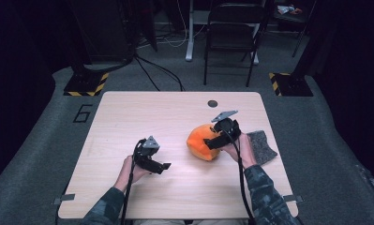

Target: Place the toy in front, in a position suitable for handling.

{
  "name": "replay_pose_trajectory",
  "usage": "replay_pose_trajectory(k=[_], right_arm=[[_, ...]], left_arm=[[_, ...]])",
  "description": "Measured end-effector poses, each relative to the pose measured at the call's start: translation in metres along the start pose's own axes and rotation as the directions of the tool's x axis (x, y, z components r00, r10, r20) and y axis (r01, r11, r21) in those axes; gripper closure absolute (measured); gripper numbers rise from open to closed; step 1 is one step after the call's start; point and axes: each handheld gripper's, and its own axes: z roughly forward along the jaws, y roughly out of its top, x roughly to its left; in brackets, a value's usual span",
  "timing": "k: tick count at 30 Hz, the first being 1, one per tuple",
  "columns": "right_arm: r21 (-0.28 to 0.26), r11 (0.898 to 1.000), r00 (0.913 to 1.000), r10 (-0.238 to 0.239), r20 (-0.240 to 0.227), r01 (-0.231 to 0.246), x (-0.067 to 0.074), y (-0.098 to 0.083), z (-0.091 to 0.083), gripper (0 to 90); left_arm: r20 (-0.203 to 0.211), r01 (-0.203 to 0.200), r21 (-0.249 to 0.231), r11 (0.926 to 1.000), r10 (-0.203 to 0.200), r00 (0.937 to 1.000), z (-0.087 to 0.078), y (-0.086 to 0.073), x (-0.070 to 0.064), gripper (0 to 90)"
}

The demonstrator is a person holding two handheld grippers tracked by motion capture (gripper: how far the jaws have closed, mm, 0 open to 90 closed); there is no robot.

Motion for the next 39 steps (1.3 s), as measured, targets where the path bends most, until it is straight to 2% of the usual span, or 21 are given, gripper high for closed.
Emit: replay_pose_trajectory(k=[2, 5, 7, 10, 11, 14, 16, 17, 20, 22, 25, 27, 32, 33, 37, 39], right_arm=[[0.005, 0.999, 0.9986, -0.045, -0.029, 0.045, -0.006, 0.002, -0.001, 0.0], [0.014, 0.996, 0.9922, -0.092, -0.084, 0.094, -0.014, 0.004, 0.003, 0.0], [0.038, 0.993, 0.9890, -0.105, -0.104, 0.110, -0.017, 0.004, 0.009, 0.0], [0.057, 0.991, 0.9840, -0.116, -0.135, 0.125, -0.019, 0.002, 0.020, 5.0], [0.057, 0.989, 0.9807, -0.125, -0.150, 0.135, -0.018, 0.001, 0.024, 9.1], [0.072, 0.987, 0.9785, -0.128, -0.162, 0.141, -0.015, 0.000, 0.033, 25.5], [0.071, 0.987, 0.9790, -0.128, -0.158, 0.141, -0.013, -0.001, 0.036, 32.9], [0.079, 0.983, 0.9764, -0.151, -0.154, 0.165, -0.012, -0.002, 0.037, 39.5], [0.068, 0.983, 0.9761, -0.158, -0.149, 0.169, -0.008, -0.007, 0.040, 53.9], [0.052, 0.990, 0.9823, -0.125, -0.139, 0.134, -0.005, -0.010, 0.040, 61.6], [0.045, 0.993, 0.9886, -0.099, -0.113, 0.105, -0.003, -0.010, 0.035, 66.9], [0.045, 0.995, 0.9923, -0.086, -0.089, 0.091, 0.001, -0.007, 0.029, 67.8], [0.027, 0.998, 0.9980, -0.050, -0.039, 0.051, 0.007, 0.000, 0.012, 67.7], [0.018, 1.000, 0.9997, -0.014, -0.020, 0.014, 0.009, 0.002, 0.006, 67.6], [-0.007, 0.998, 0.9979, 0.060, 0.025, -0.060, 0.012, 0.007, -0.009, 67.1], [-0.020, 0.994, 0.9930, 0.104, 0.056, -0.103, 0.014, 0.010, -0.015, 67.0]], left_arm=[[0.000, -0.001, 0.000, 1.0000, 0.001, 1.0000, 0.000, 0.000, 0.000, 11.5], [-0.009, -0.001, -0.005, 1.0000, 0.001, 1.0000, 0.001, 0.000, 0.000, 11.5], [-0.007, -0.001, -0.007, 1.0000, 0.001, 1.0000, 0.001, 0.000, 0.000, 11.5], [-0.009, -0.001, -0.007, 1.0000, 0.001, 1.0000, 0.001, 0.000, 0.000, 11.5], [-0.008, -0.002, -0.006, 1.0000, 0.002, 1.0000, 0.001, 0.000, 0.000, 11.5], [0.006, 0.000, 0.003, 1.0000, 0.000, 1.0000, 0.001, 0.000, 0.001, 12.0], [0.004, 0.001, 0.001, 1.0000, -0.001, 1.0000, 0.002, -0.001, 0.000, 12.3], [0.005, 0.001, 0.001, 1.0000, -0.001, 1.0000, 0.002, -0.001, 0.000, 12.3], [0.004, -0.001, 0.000, 1.0000, 0.001, 1.0000, 0.002, -0.001, 0.000, 12.6], [0.003, -0.003, 0.005, 1.0000, 0.002, 1.0000, 0.002, 0.000, 0.000, 12.7], [0.002, -0.001, 0.006, 1.0000, 0.001, 1.0000, 0.002, 0.000, 0.000, 12.8], [0.010, -0.001, 0.007, 1.0000, 0.001, 0.9999, 0.002, -0.001, 0.001, 12.8], [0.001, 0.005, -0.001, 1.0000, -0.005, 1.0000, 0.002, -0.001, 0.002, 12.8], [0.001, 0.006, -0.002, 1.0000, -0.006, 1.0000, 0.002, -0.001, 0.002, 12.8], [0.002, 0.009, 0.001, 1.0000, -0.009, 1.0000, 0.002, -0.001, 0.002, 12.8], [0.003, 0.009, 0.003, 1.0000, -0.009, 1.0000, 0.002, -0.001, 0.002, 12.8]])
